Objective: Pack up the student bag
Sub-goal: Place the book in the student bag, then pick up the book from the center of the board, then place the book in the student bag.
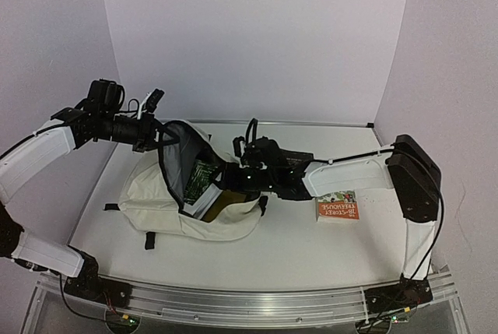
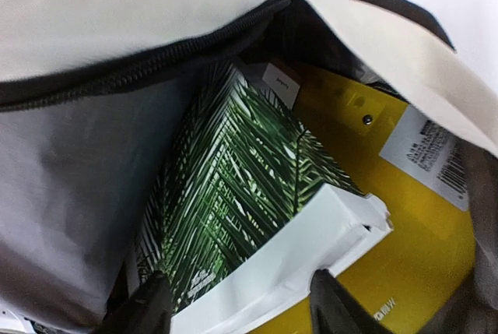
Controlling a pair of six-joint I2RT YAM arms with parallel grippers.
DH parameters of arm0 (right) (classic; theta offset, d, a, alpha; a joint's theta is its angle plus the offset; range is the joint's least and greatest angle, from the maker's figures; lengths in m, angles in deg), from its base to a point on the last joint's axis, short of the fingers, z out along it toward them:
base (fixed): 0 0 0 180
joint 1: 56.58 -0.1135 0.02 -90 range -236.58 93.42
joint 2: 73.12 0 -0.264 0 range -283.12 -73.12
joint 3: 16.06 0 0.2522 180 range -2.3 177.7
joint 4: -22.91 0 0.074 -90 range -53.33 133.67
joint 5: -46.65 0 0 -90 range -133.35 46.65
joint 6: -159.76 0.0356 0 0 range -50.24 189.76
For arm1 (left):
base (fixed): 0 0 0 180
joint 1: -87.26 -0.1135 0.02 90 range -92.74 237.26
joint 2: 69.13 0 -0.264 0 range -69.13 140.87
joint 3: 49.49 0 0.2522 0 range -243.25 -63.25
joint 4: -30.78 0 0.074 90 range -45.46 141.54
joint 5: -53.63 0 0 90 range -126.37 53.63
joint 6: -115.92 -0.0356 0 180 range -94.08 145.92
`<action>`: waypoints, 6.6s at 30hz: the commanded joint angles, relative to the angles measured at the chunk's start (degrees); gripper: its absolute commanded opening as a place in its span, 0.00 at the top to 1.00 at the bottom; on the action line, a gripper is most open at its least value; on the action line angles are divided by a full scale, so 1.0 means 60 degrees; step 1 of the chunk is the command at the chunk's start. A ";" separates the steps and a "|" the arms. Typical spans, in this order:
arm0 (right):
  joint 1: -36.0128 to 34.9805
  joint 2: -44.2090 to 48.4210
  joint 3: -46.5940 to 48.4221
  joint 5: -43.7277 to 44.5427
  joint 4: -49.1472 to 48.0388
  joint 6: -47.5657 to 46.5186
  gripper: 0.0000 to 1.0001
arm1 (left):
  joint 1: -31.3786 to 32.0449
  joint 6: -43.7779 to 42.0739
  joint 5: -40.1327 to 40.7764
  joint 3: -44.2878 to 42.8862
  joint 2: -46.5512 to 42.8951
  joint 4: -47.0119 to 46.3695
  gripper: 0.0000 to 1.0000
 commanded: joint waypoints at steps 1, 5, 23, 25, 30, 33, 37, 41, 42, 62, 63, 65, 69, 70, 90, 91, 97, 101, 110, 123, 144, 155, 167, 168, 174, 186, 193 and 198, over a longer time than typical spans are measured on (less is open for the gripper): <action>-0.0026 -0.0657 0.1033 -0.0646 -0.0106 -0.0400 0.47 | -0.0077 -0.0222 -0.0757 -0.0004 -0.0011 -0.0486 1.00; -0.0026 -0.0970 0.1736 -0.0735 -0.0269 -0.0934 0.48 | -0.0077 -0.0238 -0.0528 0.0097 -0.0122 -0.0275 1.00; 0.1731 0.2645 -0.1090 0.2199 0.1846 -0.1983 0.02 | -0.1641 0.1516 0.3044 0.1705 -0.0568 0.0056 1.00; 0.1941 0.3068 -0.1162 0.3155 0.3092 -0.2503 0.02 | -0.1917 0.1677 0.3054 0.1977 -0.0505 0.0062 1.00; 0.2330 0.3062 -0.0845 0.4970 0.6047 -0.3108 0.02 | -0.2523 0.1874 0.3252 0.2468 -0.0469 0.0102 0.93; 0.2360 0.2667 -0.0770 0.5402 0.7273 -0.2965 0.02 | -0.2653 0.1945 0.3465 0.2708 -0.0464 0.0104 0.82; 0.2384 0.1959 -0.0853 0.5382 0.8050 -0.2474 0.02 | -0.2691 0.1923 0.2918 0.2757 -0.0432 -0.0127 0.73; 0.2449 0.1328 -0.0961 0.5362 0.8420 -0.2172 0.02 | -0.2692 0.1671 0.2370 0.2398 -0.0686 0.0019 0.49; 0.2477 0.1182 -0.0985 0.5360 0.8440 -0.2138 0.02 | -0.2693 0.1570 0.2269 0.2262 -0.0803 0.0101 0.42; 0.3169 0.0276 -0.1596 0.5665 0.8427 -0.1811 0.35 | -0.2707 0.0703 0.2361 -0.0087 -0.1878 0.1617 0.01; 0.3176 0.0296 -0.1623 0.5633 0.8362 -0.1827 0.40 | -0.2706 0.0624 0.2341 -0.0152 -0.1860 0.1625 0.01; 0.3185 0.0371 -0.1655 0.5537 0.8275 -0.1850 0.54 | -0.2692 0.0462 0.2335 -0.0339 -0.1751 0.1599 0.02; 0.3206 0.0719 -0.1695 0.5356 0.8074 -0.1804 0.80 | -0.2488 0.0571 0.2035 -0.0584 -0.1313 0.1185 0.12; 0.3218 0.0844 -0.1717 0.5332 0.8008 -0.1777 0.85 | -0.2196 0.0581 0.2162 -0.0632 -0.1159 0.1058 0.13; 0.3284 0.7467 -0.3075 0.3754 0.5237 -0.1458 1.00 | 0.2271 0.2435 0.2542 -0.1425 0.2422 -0.4504 0.13; 0.3282 0.7643 -0.3003 0.3612 0.5174 -0.1480 1.00 | 0.2362 0.2549 0.2446 -0.1451 0.2565 -0.4667 0.12; 0.3276 0.8349 -0.2801 0.2434 0.4289 -0.1577 1.00 | 0.2808 0.2850 0.2007 -0.1625 0.3078 -0.5497 0.11; 0.3273 0.8569 -0.2950 0.0998 0.3072 -0.1719 1.00 | 0.3125 0.3272 0.1557 -0.1776 0.3457 -0.6391 0.10; 0.3225 0.8244 -0.3328 -0.0970 0.0689 -0.1520 1.00 | 0.3560 0.3696 0.1408 -0.2465 0.4436 -0.6693 0.08; 0.1520 0.6243 -0.2170 0.0816 0.0926 -0.2558 1.00 | 0.3802 0.4518 0.1077 -0.2818 0.5387 -0.7778 0.06; -0.1177 0.2831 0.0455 0.7068 0.2689 -0.4818 1.00 | 0.3787 0.4875 0.2562 -0.2890 0.6047 -0.5999 0.40; -0.1297 0.2992 0.0032 0.6885 0.2730 -0.4764 0.43 | 0.3417 0.5574 0.2452 -0.2302 0.5911 -0.6838 0.99; 0.0898 0.4901 -0.0797 0.1993 0.2717 -0.3682 0.02 | 0.2820 0.3475 0.1234 -0.2166 0.4718 -0.6293 1.00; 0.1268 0.4936 -0.0812 0.1156 0.2712 -0.3605 0.02 | 0.2798 0.3230 0.1041 -0.2117 0.4559 -0.6217 1.00; 0.3483 0.5030 -0.1490 -0.4386 0.1392 -0.2526 0.02 | 0.2637 0.2214 0.0062 -0.1327 0.3253 -0.6346 1.00; 0.3622 0.4319 -0.1793 -0.7718 0.0338 -0.1881 0.13 | 0.2559 0.2131 -0.1304 -0.0889 0.2397 -0.7068 1.00; 0.2999 0.3697 -0.1432 -0.7979 -0.0474 -0.1269 0.54 | 0.2574 0.2919 -0.1545 -0.0677 0.2676 -0.8262 1.00; 0.2832 0.3808 -0.1852 -0.7282 -0.2252 0.0066 0.92 | 0.2576 0.2578 -0.0844 -0.0609 0.2502 -0.7410 0.90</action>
